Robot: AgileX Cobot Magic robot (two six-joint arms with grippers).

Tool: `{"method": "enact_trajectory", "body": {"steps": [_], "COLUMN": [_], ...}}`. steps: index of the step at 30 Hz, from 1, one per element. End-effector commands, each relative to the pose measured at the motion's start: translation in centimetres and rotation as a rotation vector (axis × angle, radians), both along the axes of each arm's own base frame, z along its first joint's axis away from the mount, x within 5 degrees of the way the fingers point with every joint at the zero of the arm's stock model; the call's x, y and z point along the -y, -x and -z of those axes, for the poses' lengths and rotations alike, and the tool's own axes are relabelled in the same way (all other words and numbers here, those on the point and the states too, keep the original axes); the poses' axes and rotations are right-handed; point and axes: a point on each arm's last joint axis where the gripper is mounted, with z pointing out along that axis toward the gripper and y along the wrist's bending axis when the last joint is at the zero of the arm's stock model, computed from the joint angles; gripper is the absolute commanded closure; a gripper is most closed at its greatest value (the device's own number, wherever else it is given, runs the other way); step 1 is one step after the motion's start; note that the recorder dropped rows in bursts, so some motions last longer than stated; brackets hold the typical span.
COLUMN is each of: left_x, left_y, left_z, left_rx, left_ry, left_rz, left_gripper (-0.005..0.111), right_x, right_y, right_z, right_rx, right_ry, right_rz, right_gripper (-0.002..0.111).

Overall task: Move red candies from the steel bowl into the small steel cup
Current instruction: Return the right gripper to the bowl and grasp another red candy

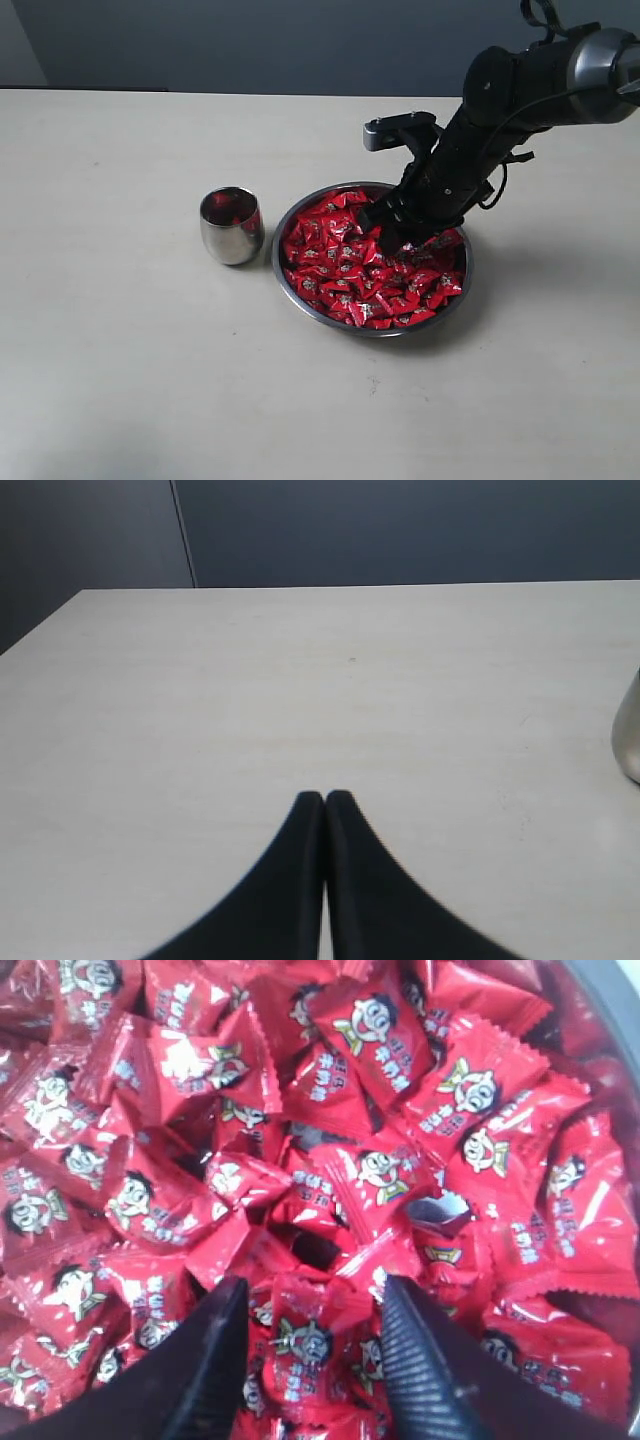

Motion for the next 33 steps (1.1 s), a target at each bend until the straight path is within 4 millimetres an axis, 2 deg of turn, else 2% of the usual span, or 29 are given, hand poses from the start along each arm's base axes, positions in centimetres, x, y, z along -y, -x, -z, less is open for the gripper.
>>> {"method": "enact_trajectory", "body": {"steps": [1,11,21,24,31,33], "left_x": [0.0,0.0,0.0,0.0,0.0,0.0], "left_y": [0.0,0.0,0.0,0.0,0.0,0.0], "left_z": [0.0,0.0,0.0,0.0,0.0,0.0], "left_rx": [0.012,0.012,0.012,0.012,0.012,0.012], "left_ry": [0.005,0.005,0.005,0.005,0.005,0.005], "left_rz": [0.005,0.005,0.005,0.005,0.005,0.005], "left_gripper": [0.106,0.106,0.106,0.106,0.106,0.106], "right_x": [0.0,0.1,0.0,0.0,0.0,0.0], "right_y": [-0.1,0.1,0.1,0.1,0.1,0.2], "right_z": [-0.2,1.5,1.5,1.5,1.5,1.5], "right_rx": [0.014,-0.018,-0.028,-0.029,-0.032,-0.033], "right_ry": [-0.009,0.004,-0.009,-0.009,-0.009,-0.011], "right_rz": [0.007,0.019,0.032,0.032,0.032,0.034], "right_gripper": [0.066,0.066,0.069,0.077,0.107,0.109]}}
